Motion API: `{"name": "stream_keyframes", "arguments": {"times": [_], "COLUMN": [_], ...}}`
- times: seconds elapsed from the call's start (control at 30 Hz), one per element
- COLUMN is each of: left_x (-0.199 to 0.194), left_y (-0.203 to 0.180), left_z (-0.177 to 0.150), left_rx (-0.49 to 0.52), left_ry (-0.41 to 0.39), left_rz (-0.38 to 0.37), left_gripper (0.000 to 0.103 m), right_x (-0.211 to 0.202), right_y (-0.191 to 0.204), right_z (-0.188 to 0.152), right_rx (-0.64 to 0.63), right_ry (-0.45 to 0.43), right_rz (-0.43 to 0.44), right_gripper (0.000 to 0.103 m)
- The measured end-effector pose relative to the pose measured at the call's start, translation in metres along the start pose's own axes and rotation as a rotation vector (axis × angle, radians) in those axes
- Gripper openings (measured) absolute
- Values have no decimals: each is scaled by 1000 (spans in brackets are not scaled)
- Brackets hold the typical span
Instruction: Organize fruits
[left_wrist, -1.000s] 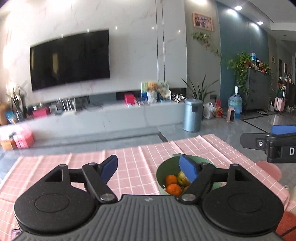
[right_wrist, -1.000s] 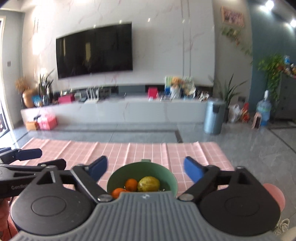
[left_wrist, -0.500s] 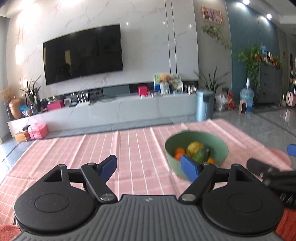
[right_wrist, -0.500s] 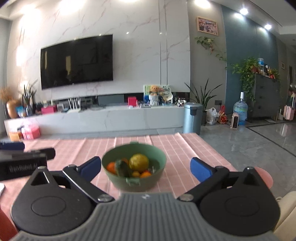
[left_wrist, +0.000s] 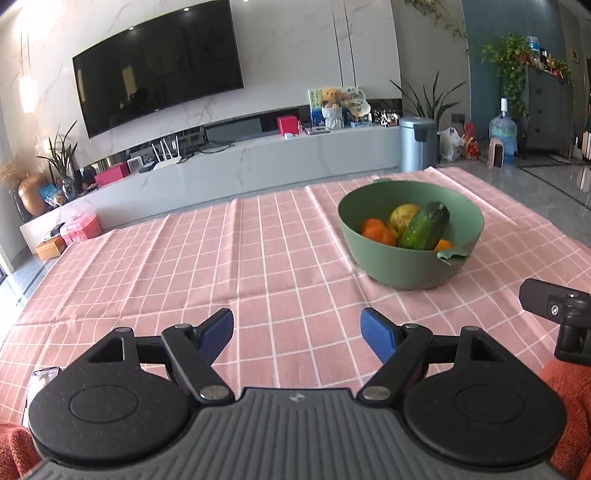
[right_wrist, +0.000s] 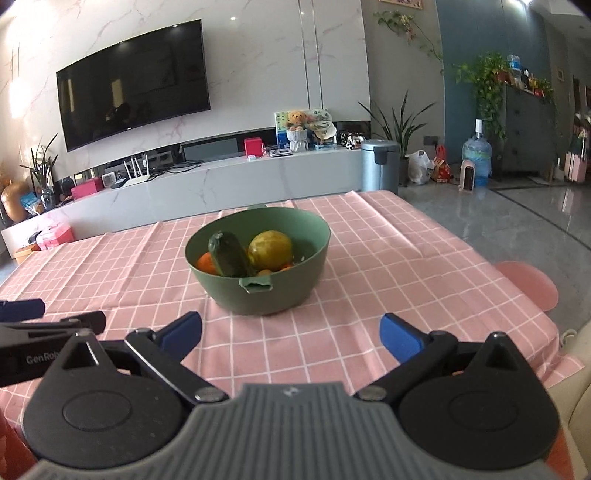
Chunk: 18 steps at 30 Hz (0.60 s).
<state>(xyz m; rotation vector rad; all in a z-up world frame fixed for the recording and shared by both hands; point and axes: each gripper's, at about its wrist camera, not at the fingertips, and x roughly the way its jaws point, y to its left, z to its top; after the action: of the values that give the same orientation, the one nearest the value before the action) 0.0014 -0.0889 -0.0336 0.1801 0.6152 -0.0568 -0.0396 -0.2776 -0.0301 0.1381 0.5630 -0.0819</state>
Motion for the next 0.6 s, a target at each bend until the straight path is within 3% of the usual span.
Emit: {"name": "stream_keyframes", "arguments": {"times": [0.6], "left_x": [0], "left_y": [8], "left_z": [1], "left_rx": [-28], "left_ry": [41], "left_rz": [-11], "left_gripper": [92], "right_x": [-4], "right_y": [7], "right_z": [-3], "right_rx": [-54], "right_ry": [-6], "right_rz": [5], "right_gripper": [98]}}
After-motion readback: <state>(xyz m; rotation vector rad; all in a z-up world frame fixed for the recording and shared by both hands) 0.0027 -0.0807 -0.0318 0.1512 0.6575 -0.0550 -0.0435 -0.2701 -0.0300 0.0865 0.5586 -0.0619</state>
